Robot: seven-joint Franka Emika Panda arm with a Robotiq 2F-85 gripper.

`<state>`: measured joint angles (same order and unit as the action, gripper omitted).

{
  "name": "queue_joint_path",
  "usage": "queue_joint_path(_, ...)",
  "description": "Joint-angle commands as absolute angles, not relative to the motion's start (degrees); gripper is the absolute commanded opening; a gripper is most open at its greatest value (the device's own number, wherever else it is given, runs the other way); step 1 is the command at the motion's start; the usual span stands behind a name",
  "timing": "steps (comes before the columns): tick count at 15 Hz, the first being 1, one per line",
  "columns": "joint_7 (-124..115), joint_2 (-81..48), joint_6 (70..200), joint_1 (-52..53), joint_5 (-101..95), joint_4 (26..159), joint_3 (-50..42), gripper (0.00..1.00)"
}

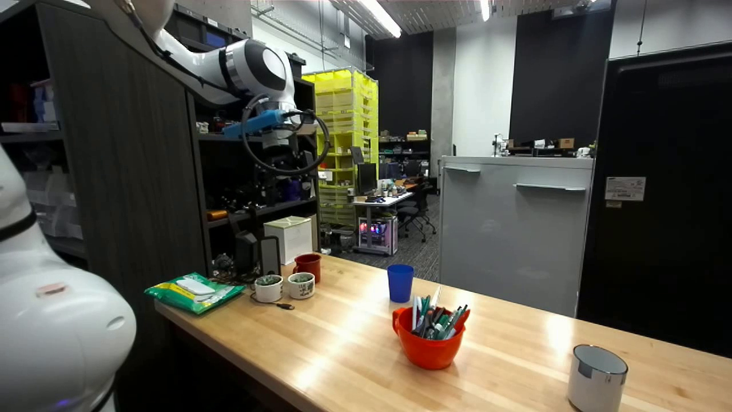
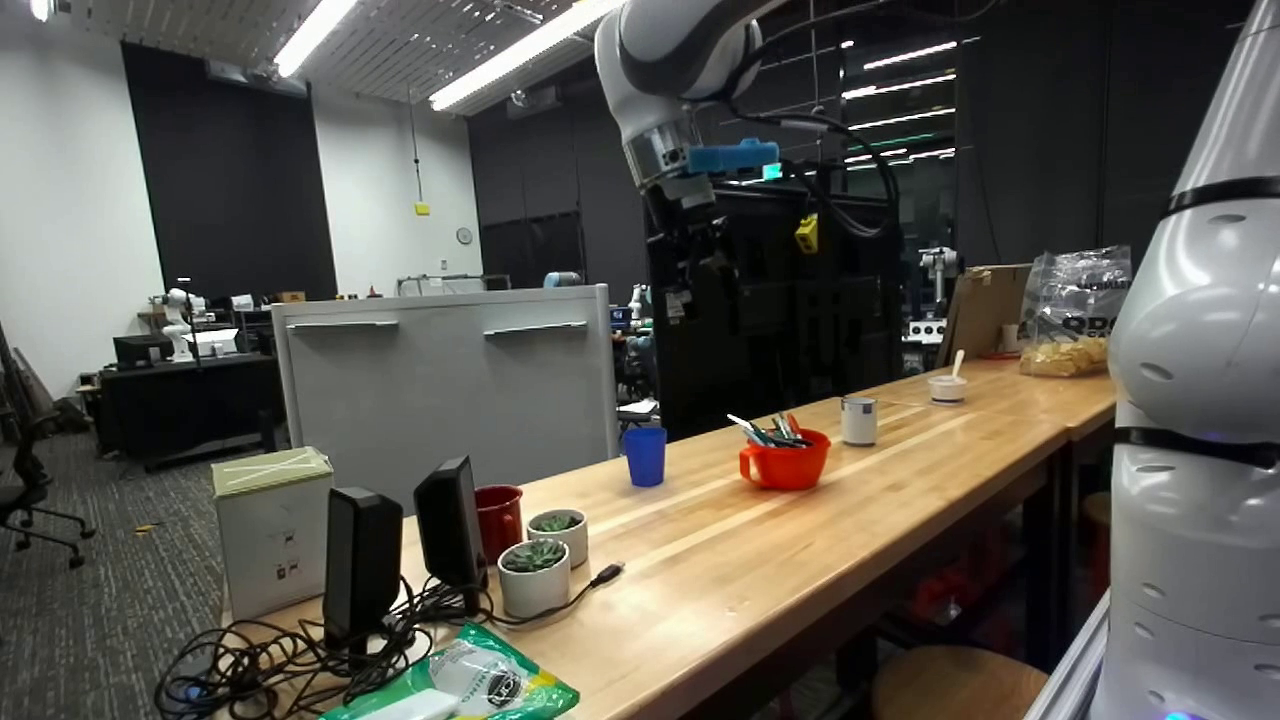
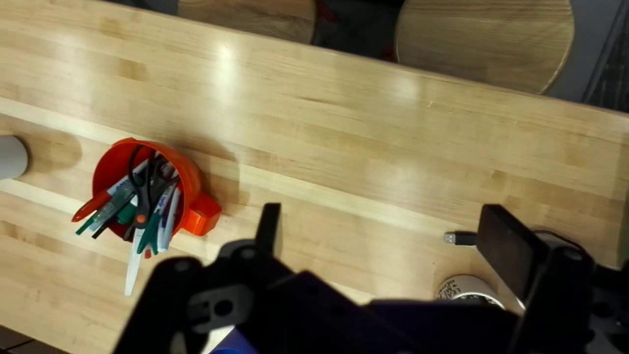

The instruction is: Remove the scissors from the mug.

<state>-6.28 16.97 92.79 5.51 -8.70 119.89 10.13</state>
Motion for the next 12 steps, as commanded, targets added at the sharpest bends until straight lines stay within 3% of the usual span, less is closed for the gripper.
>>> queue_joint_path(1,-2.56,14.98,93.84,4.75,-10.93,118.58,7.68,1.0)
queue_joint_path(12,-3.34,7.2,105.76,-0.88,-14.18,118.2,0.78,1.0)
